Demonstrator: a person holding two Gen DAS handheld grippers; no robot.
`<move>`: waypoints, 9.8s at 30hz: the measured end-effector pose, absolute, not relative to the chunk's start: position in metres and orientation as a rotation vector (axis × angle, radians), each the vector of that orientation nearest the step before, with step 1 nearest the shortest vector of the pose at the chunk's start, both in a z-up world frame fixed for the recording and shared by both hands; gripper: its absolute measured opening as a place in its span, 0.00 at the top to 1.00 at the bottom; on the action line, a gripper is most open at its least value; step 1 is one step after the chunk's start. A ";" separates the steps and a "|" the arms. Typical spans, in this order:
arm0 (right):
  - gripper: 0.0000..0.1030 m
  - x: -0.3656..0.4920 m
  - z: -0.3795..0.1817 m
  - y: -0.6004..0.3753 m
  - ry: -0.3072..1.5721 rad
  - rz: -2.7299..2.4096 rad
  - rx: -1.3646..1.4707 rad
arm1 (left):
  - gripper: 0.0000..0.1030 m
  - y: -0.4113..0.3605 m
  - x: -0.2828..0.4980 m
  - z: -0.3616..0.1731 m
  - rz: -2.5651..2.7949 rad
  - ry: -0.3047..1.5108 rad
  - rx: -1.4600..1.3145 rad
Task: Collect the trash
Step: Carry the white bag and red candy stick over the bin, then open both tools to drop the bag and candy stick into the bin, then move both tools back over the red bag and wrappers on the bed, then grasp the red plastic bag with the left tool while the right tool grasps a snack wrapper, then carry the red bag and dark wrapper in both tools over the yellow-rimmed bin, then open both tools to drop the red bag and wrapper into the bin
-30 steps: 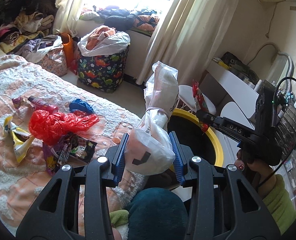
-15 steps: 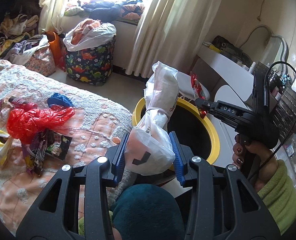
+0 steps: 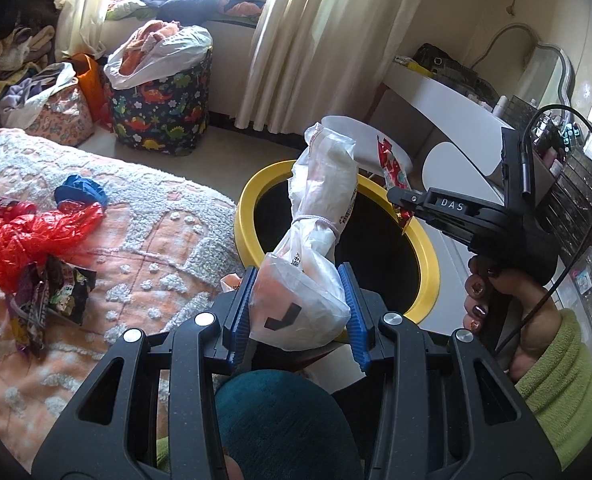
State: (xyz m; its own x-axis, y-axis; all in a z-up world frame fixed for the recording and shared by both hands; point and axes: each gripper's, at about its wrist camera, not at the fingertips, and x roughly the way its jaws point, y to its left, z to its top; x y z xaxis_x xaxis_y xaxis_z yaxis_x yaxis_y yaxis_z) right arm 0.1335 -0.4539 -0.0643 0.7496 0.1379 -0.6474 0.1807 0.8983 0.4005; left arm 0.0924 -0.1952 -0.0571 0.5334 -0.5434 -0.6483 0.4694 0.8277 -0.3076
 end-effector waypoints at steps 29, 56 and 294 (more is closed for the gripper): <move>0.62 0.136 -0.083 -0.470 0.762 -0.078 0.561 | 0.53 -0.226 0.140 -0.077 -0.637 0.840 -0.163; 0.31 0.129 -0.037 -0.420 0.643 0.053 0.395 | 0.11 -0.154 0.118 -0.040 -0.456 0.676 -0.235; 0.87 0.125 -0.068 -0.495 0.674 -0.144 0.628 | 0.90 -0.252 0.144 -0.079 -0.607 0.793 0.008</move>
